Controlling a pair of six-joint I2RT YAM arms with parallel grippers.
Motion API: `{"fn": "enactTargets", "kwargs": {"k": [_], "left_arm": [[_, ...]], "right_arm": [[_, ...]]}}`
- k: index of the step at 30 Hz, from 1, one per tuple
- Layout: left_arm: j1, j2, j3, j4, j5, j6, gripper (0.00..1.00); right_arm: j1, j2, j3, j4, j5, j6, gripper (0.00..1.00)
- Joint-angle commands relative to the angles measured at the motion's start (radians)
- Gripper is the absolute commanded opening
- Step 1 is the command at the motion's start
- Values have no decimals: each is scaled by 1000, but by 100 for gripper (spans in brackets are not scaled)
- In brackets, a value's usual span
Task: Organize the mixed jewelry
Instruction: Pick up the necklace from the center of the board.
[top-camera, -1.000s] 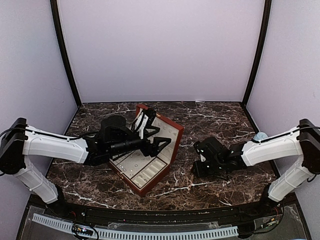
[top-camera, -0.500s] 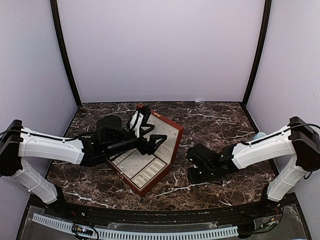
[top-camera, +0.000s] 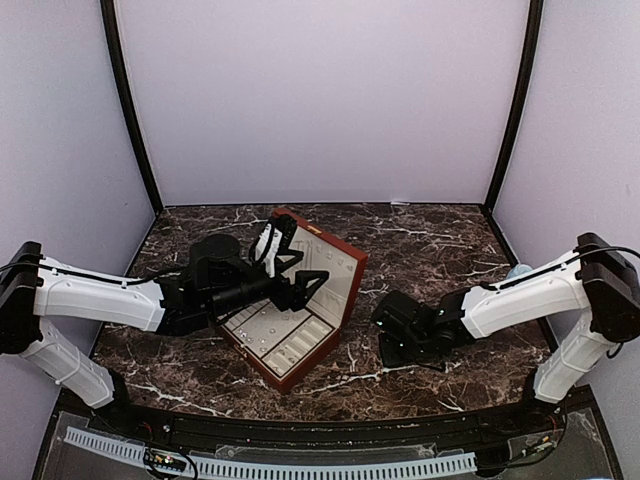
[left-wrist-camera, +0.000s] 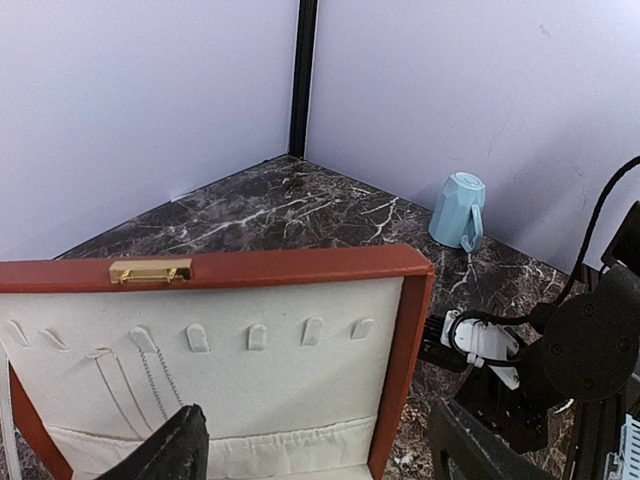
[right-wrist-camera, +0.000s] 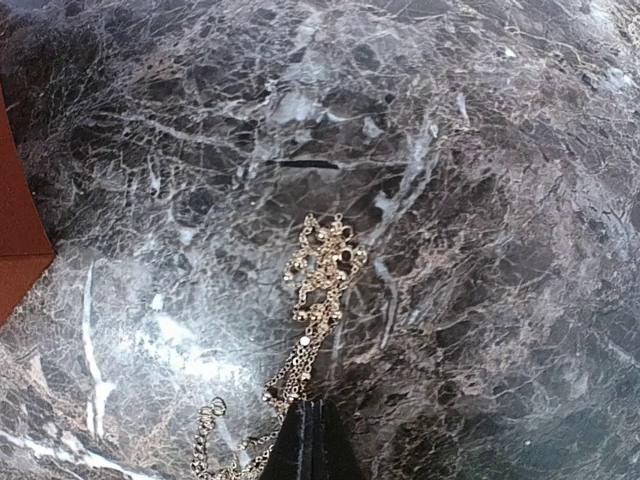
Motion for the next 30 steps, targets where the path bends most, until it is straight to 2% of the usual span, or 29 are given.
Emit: {"fn": "enactTargets", "kwargs": {"k": [1,8,17,23,30], "left_arm": [[0,-38,-7,28,-11,-13,78],[0,-26,-1,39,-10,-37,79],[-1,4,15,51,17,-48,79],[-6,31,25,88,62,-52,78],[-32,62,44,97,114,-32,77]], "right_arm": [[-26,18,-39,-27,18,28,0],[-155,-113,-183,285,-163,-10,0],[-241,-202,-236,337,-223,-71,0],[-316,-267,-304,502,-372,-84,0],[-330,-306,-323,494,-402,-111,0]]}}
